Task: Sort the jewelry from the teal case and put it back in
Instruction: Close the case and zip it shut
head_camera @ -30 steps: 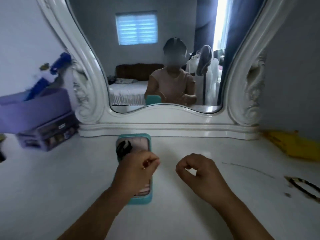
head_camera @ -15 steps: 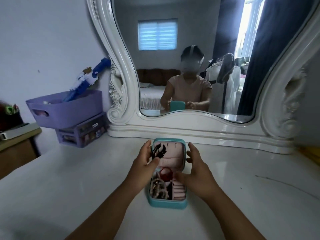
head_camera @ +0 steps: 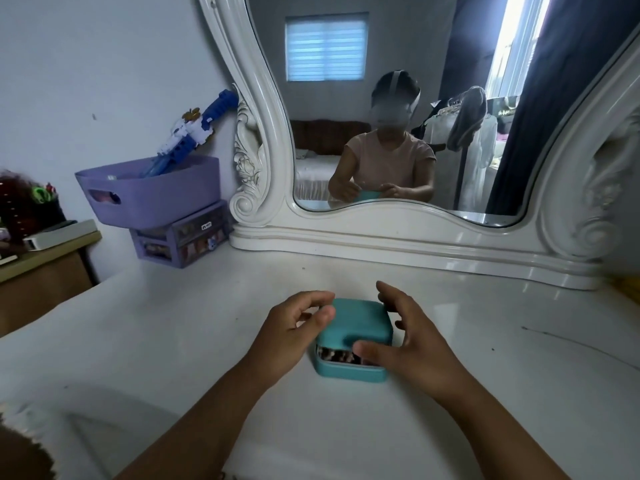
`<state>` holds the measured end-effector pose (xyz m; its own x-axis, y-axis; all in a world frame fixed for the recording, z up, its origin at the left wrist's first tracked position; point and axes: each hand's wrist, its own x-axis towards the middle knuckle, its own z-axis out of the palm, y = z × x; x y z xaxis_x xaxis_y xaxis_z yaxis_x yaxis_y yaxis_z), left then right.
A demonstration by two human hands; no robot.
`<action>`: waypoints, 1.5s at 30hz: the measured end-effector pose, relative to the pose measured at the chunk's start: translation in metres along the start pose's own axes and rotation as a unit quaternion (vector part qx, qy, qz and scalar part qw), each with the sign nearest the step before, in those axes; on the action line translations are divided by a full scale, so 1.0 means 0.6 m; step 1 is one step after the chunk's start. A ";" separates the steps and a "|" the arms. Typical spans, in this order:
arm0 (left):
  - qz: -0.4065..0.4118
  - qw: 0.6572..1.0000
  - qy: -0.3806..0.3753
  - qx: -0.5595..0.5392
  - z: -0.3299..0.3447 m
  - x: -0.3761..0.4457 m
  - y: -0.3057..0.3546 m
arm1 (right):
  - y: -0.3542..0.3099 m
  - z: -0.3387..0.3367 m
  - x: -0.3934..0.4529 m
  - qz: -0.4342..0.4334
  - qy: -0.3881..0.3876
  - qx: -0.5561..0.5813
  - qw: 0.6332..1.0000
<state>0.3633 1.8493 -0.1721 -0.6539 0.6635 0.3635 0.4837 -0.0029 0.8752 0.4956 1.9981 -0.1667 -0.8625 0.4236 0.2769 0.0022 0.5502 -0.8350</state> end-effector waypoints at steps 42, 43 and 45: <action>-0.016 0.959 -0.260 -0.112 0.015 0.020 -0.014 | 0.058 -0.077 0.030 0.041 -0.059 0.180 0.981; -0.017 0.957 -0.260 -0.125 0.013 0.018 -0.014 | 0.056 -0.077 0.029 0.041 -0.066 0.181 0.980; -0.015 0.952 -0.265 -0.155 0.009 0.016 -0.015 | 0.056 -0.077 0.029 0.039 -0.082 0.190 0.978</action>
<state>0.3557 1.8600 -0.1783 -0.2395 0.9508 0.1964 0.2208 -0.1436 0.9647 0.5041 2.0576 -0.1681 -0.9371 0.3146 0.1513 -0.0900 0.2010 -0.9754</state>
